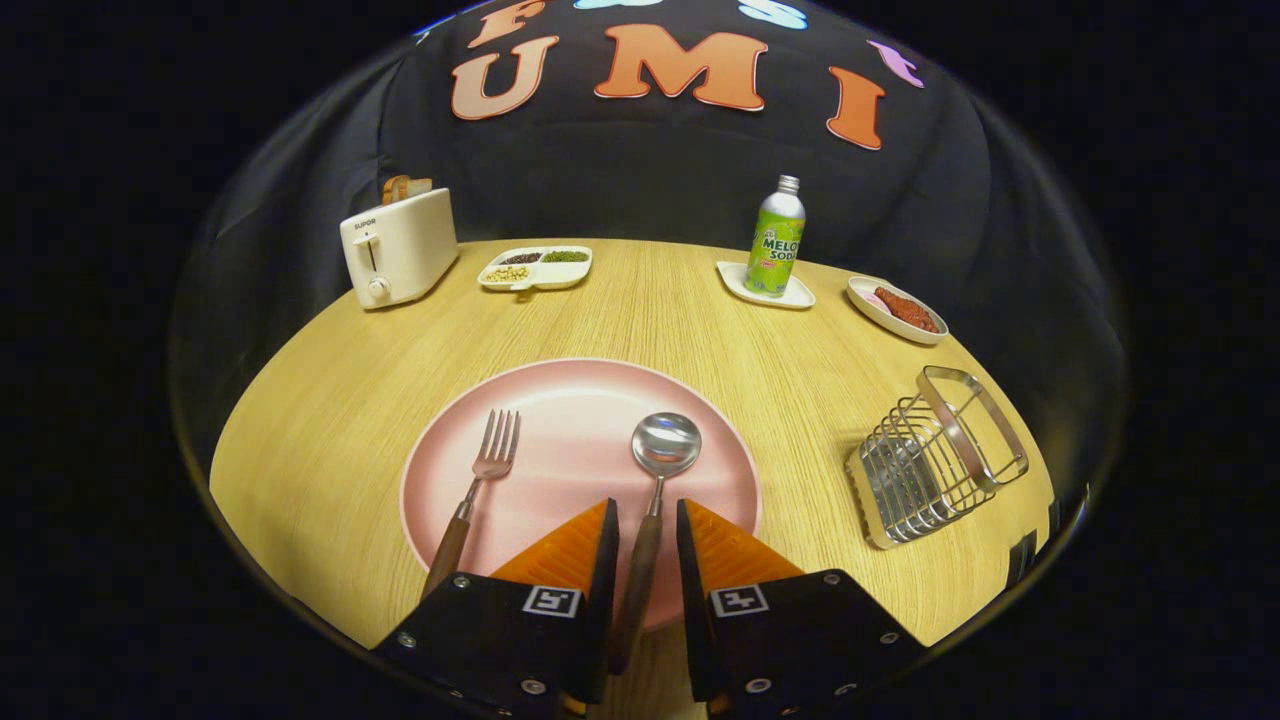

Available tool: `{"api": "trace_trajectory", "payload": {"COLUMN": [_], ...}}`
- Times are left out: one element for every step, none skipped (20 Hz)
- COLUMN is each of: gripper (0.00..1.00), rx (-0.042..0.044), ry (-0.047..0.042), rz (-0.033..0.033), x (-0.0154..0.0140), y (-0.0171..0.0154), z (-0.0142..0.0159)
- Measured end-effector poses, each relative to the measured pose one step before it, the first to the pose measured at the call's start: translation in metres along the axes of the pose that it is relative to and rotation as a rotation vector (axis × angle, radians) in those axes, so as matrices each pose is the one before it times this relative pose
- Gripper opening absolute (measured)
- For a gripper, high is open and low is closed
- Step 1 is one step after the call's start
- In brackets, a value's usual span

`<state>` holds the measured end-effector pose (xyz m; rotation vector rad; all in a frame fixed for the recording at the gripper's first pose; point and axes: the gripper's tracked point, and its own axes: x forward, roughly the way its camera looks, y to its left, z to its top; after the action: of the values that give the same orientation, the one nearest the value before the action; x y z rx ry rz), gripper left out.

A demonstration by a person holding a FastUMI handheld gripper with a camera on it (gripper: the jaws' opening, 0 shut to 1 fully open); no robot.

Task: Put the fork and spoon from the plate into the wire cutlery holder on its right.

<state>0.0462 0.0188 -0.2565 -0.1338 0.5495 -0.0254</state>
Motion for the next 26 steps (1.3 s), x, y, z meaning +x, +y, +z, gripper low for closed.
{"api": "trace_trajectory", "payload": {"gripper": [0.31,0.26,0.23,0.23,0.23,0.23,0.23,0.2,0.13,0.11,0.1,0.07,0.06,0.05,0.05,0.05,0.05,0.05,0.05,0.05,0.05,0.05,0.05,0.05,0.05,0.05], "rx": [-0.00201,0.00279,0.00234,0.00064,-0.00336,-0.0038,-0.00304,-0.00138,0.00785,0.00889,0.0053,0.00398,0.00644,0.00771,0.00609,0.00363,0.00387,0.0049,0.00698,0.00387,0.00352,0.00113,0.00309,0.00264,0.00322,0.00073], "ry": [0.01138,0.00848,0.01038,0.00991,0.01105,0.00436,-0.00615,0.00043,0.00498,0.00289,-0.0011,0.0017,-0.00223,-0.00463,-0.00726,-0.00417,-0.00326,-0.00188,-0.0051,-0.0052,-0.00772,-0.00543,-0.00596,-0.0034,-0.00609,-0.00513], "rz": [-0.00192,0.00027,0.00245,0.00028,-0.00332,-0.00002,-0.01581,-0.00762,0.00339,0.00352,0.00037,-0.00053,0.00622,0.00857,0.00617,0.00599,0.00309,0.00273,0.00344,0.00346,0.00104,0.00306,0.0017,0.00474,0.00381,0.00237], "x": [0.00193,0.00139,0.00193,0.00071,0.00196,-0.00004,0.00076,0.00025,0.00004,-0.00101,0.00002,-0.00122,-0.00165,-0.00257,-0.00292,-0.00337,-0.00286,-0.00387,-0.00344,-0.00387,-0.00397,-0.00412,-0.00453,-0.00491,-0.00516,-0.00575], "y": [-0.00046,0.00068,0.00082,0.00083,-0.00049,0.00017,-0.00291,-0.00228,0.0013,-0.00008,-0.00033,-0.00132,-0.00033,0.0001,-0.00156,-0.00126,-0.00209,-0.00232,-0.00227,-0.00225,-0.00287,-0.0025,-0.00242,-0.00184,-0.00267,-0.00306], "z": [-0.00241,-0.00086,-0.00174,-0.0018,-0.00231,-0.00048,0.0012,0.00099,-0.00045,0.00026,0.00063,0.00089,0.00173,0.00331,0.00285,0.00388,0.00237,0.003,0.00408,0.00389,0.00368,0.00404,0.00322,0.00339,0.00334,0.00328]}}
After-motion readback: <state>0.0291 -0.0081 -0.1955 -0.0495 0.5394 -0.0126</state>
